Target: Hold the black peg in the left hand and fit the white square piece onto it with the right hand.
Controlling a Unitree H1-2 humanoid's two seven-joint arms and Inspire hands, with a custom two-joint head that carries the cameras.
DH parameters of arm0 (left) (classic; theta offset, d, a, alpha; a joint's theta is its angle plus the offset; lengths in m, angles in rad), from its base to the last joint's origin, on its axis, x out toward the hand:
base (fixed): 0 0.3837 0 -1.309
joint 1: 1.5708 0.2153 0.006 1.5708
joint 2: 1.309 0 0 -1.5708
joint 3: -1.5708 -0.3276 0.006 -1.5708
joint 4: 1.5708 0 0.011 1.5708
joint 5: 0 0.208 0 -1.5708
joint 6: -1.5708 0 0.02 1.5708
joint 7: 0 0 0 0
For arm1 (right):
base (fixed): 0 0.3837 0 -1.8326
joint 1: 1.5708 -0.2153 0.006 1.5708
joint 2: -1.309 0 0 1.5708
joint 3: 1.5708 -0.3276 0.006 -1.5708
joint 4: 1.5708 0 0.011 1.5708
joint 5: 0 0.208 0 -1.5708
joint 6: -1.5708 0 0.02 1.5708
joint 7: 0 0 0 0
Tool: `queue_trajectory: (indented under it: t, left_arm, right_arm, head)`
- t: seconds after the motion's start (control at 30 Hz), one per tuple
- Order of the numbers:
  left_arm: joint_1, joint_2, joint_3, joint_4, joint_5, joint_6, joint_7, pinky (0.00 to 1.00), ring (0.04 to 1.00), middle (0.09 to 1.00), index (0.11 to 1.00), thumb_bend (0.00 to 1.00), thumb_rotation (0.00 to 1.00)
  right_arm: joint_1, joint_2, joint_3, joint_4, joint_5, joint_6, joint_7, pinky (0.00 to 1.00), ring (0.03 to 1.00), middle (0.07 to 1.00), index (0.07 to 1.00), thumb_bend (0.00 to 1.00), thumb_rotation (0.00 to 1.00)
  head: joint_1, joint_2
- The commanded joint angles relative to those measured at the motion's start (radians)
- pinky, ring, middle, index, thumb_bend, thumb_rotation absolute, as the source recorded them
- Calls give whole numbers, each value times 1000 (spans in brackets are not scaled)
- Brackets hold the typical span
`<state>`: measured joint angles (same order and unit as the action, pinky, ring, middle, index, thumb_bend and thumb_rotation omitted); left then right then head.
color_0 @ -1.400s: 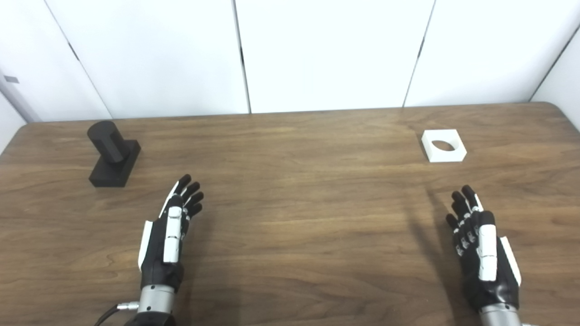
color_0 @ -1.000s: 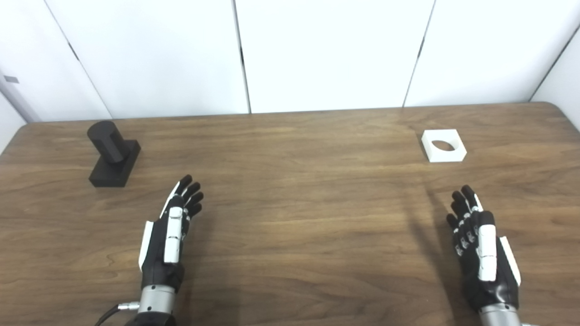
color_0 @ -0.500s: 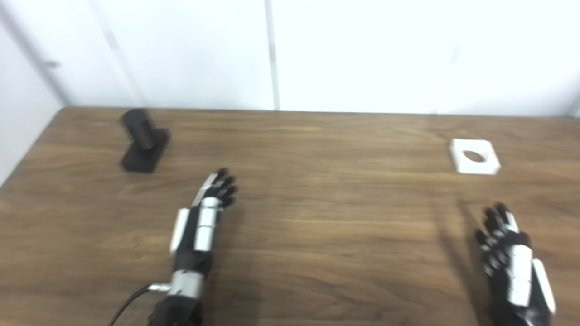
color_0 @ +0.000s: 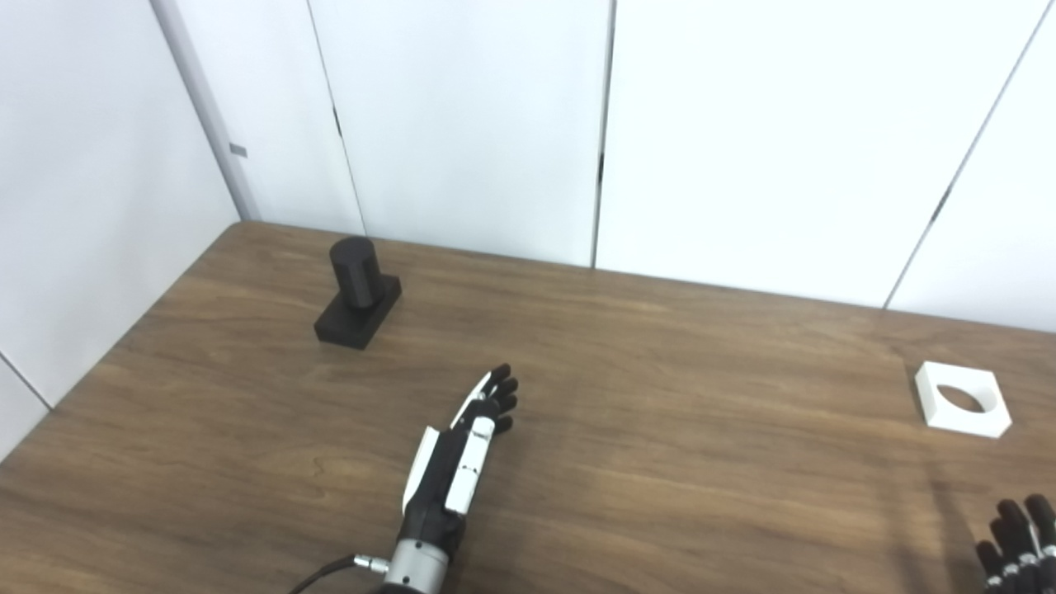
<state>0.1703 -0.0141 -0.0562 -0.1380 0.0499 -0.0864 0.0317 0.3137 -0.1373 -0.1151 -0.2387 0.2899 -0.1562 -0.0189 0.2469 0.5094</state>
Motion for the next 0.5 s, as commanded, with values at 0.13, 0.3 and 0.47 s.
queue_trajectory:
  t: [0.13,0.3,0.47]
  left_arm:
    - [29,-21,-12,58,7,-58,5,885,923,932,957,441,1000]
    - [30,-24,-11,70,5,-68,5,893,924,933,959,441,999]
    - [33,-26,-14,63,7,-63,5,900,928,937,964,450,994]
  right_arm:
    - [-25,17,-6,74,-20,-36,17,1000,969,951,963,691,1000]
    - [-29,16,-10,87,-14,-40,26,1000,973,952,967,714,1000]
    - [-28,12,-13,90,-14,-41,29,994,968,939,957,729,1000]
  head:
    - [10,-29]
    - [9,-31]
    - [5,-28]
